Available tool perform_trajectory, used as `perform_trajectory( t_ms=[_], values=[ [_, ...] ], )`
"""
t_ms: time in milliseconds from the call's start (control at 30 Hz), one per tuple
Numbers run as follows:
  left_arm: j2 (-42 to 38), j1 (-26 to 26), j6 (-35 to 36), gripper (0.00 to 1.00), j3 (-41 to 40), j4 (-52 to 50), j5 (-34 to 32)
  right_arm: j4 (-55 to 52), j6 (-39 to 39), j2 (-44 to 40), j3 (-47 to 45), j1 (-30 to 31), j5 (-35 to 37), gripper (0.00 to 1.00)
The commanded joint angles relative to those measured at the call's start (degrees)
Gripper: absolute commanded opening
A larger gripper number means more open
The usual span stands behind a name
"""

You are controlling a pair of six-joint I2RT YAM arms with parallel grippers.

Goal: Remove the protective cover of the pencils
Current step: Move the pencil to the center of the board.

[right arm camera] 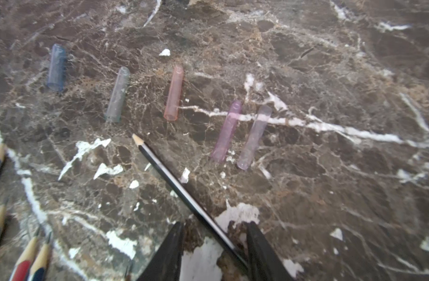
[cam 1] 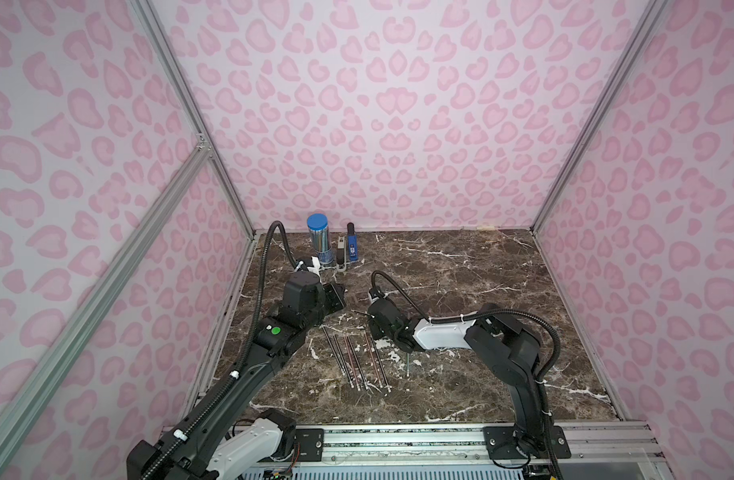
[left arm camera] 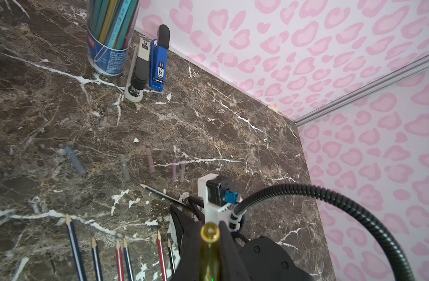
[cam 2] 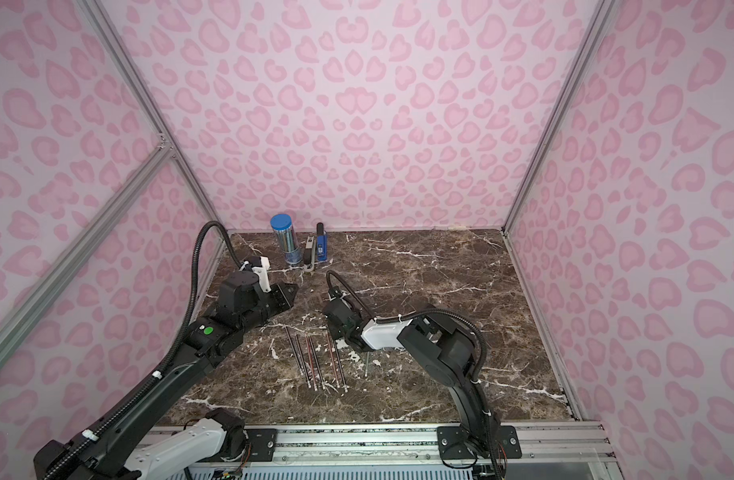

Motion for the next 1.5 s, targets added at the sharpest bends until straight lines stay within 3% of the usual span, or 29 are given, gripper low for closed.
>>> perform_trajectory(
  t_ms=[0, 200, 733, 1133, 1467],
  values=[
    [0.1, 0.1, -0.1, 0.15, -0.2, 1.6, 0.4, -5.9, -0.2, 2.1, 2.2, 0.1, 3.1, 0.45],
    [0.1, 0.2, -0.1, 0.15, -0.2, 1.6, 0.4, -10.0, 1.0, 4.8, 5.4, 0.1, 2.4, 0.40],
    [-0.4, 0.2, -0.5, 0.15, -0.5, 2.4, 1.0, -10.5, 10.1, -2.0, -5.1, 6.2, 3.7, 0.12],
    [-1.7, 0.1, -0.8, 0.17, -0.9, 2.0, 0.9, -12.4, 17.1, -7.3, -12.3, 8.6, 4.6, 0.10],
    [2.4, 0.2, -0.5, 0.16, -0.2, 4.5, 2.0, -11.8, 26.6, -12.4, -19.5, 16.0, 5.0, 0.12]
  ],
)
